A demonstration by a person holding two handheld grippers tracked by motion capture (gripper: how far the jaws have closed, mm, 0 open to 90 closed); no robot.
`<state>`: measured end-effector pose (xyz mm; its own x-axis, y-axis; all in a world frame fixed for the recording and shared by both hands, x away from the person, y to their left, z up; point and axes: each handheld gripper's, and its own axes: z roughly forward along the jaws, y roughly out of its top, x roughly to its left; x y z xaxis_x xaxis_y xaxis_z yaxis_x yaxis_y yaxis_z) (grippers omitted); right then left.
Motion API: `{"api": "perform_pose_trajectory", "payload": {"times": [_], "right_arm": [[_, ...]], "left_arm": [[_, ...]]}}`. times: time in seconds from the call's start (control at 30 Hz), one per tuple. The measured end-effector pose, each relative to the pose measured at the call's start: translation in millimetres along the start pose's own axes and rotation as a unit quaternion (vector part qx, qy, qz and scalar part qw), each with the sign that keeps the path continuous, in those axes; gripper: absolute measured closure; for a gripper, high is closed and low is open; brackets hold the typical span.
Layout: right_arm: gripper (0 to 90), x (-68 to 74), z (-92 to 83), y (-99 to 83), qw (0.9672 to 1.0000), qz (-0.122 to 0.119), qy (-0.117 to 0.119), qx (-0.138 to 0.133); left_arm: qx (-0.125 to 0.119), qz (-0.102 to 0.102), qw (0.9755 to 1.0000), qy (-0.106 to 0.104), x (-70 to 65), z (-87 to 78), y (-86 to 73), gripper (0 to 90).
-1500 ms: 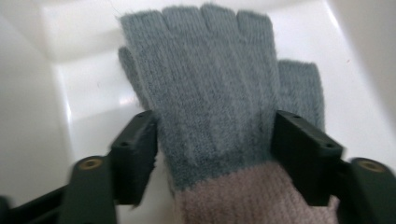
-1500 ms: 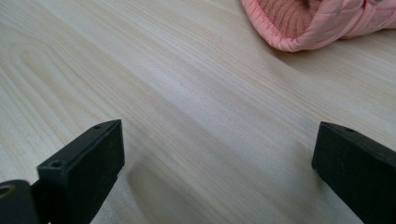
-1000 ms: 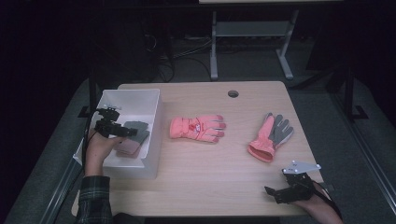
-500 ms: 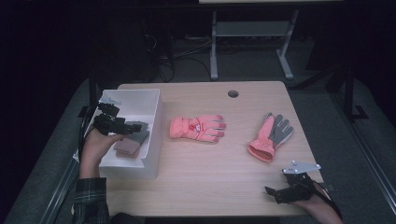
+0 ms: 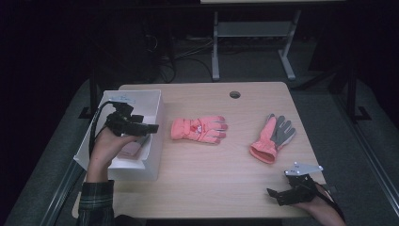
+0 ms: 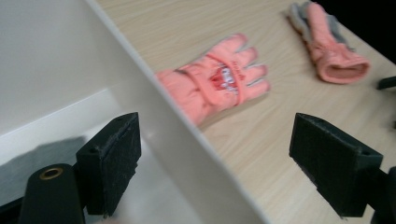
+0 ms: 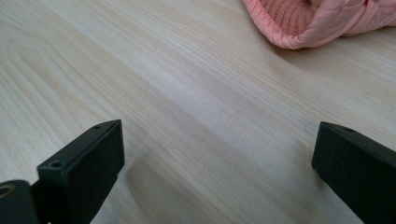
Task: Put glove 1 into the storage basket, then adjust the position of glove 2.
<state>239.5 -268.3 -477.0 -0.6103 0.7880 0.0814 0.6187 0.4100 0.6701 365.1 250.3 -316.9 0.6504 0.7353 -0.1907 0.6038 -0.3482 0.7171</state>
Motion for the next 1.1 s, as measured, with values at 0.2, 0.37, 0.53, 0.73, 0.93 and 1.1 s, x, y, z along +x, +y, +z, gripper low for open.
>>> {"api": "perform_pose_trajectory", "payload": {"times": [0.2, 0.37, 0.53, 0.73, 0.93, 1.1], "right_arm": [[1.9, -0.8, -0.5, 1.1, 1.0000, -0.002, -0.007, -0.004], [1.9, -2.2, -2.8, 4.0, 0.9999, 0.001, -0.017, -0.001], [1.9, -3.5, -6.5, 7.0, 0.9999, -0.002, -0.017, -0.002], [2.0, -3.3, -8.5, 12.7, 0.9997, -0.006, -0.022, -0.007], [1.9, -5.6, -10.0, 17.4, 0.9994, -0.010, -0.023, -0.022], [2.0, -6.9, -12.3, 20.6, 0.9994, -0.007, -0.022, -0.025]], "left_arm": [[0.000, 0.022, 0.9996, -0.020, -21.7, 6.0, 8.1, 16.3], [0.002, 0.028, 0.9992, -0.030, -37.7, 15.8, 12.1, 16.8], [0.007, 0.046, 0.9979, -0.046, -56.4, 26.6, 15.0, 16.8], [0.015, 0.065, 0.9963, -0.054, -75.7, 37.0, 14.9, 16.8], [0.026, 0.086, 0.9944, -0.054, -93.9, 47.0, 12.3, 16.8], [0.041, 0.101, 0.9922, -0.060, -105.7, 60.2, 6.1, 16.8]]}}
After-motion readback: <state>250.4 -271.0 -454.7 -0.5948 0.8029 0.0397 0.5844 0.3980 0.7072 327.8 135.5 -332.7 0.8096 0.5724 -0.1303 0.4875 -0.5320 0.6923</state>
